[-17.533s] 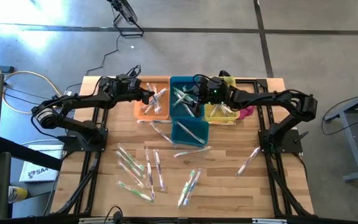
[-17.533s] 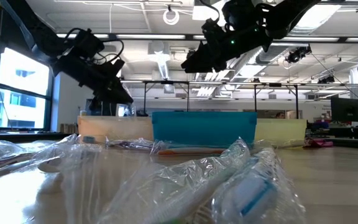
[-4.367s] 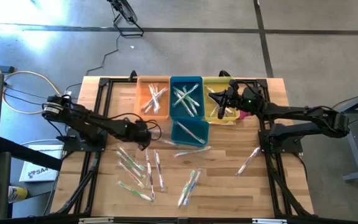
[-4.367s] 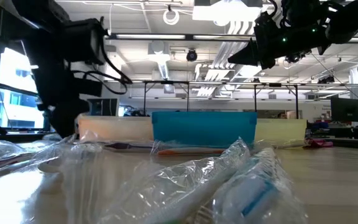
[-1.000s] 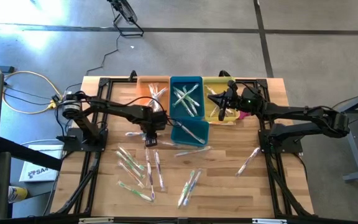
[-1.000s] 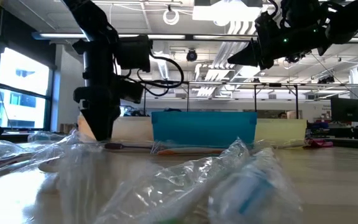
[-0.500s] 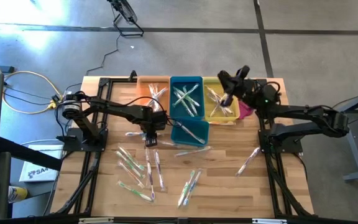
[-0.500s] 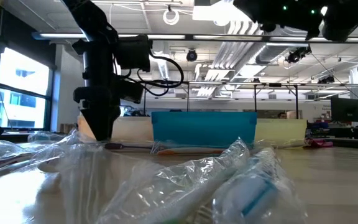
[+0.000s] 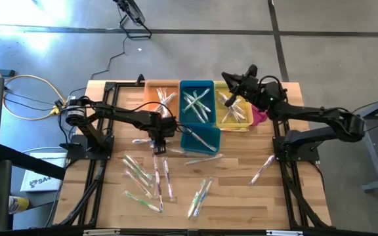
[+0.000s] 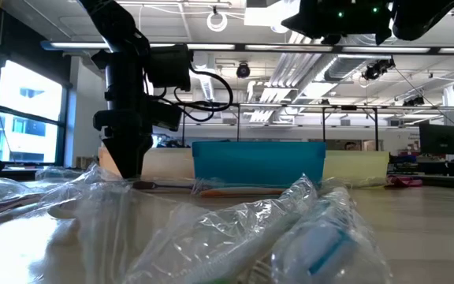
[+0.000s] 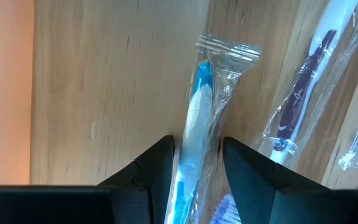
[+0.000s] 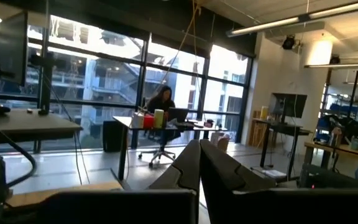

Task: Pick & Place Toothbrushes
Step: Put the blue toothbrush into the orange bin

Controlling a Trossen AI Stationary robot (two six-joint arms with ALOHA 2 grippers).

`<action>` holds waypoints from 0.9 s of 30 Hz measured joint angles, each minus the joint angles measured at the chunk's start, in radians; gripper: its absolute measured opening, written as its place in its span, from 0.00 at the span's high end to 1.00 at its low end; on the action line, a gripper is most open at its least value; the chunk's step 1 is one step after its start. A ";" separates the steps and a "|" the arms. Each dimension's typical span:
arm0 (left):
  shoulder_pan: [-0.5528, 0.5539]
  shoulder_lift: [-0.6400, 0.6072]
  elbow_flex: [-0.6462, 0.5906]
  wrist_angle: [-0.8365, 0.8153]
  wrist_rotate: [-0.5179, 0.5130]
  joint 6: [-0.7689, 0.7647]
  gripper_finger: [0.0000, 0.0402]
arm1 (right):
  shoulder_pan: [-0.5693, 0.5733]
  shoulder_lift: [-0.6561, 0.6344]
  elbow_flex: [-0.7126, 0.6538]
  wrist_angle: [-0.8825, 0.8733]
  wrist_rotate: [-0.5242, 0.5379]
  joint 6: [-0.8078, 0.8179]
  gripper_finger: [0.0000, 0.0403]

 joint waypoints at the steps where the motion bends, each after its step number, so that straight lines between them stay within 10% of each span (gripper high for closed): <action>1: 0.000 0.000 0.000 -0.001 0.000 0.000 0.65 | 0.000 -0.001 0.000 0.002 -0.005 0.000 0.99; 27: 0.000 0.001 0.000 -0.004 0.002 0.002 0.65 | -0.040 -0.011 -0.194 0.169 -0.042 0.087 0.99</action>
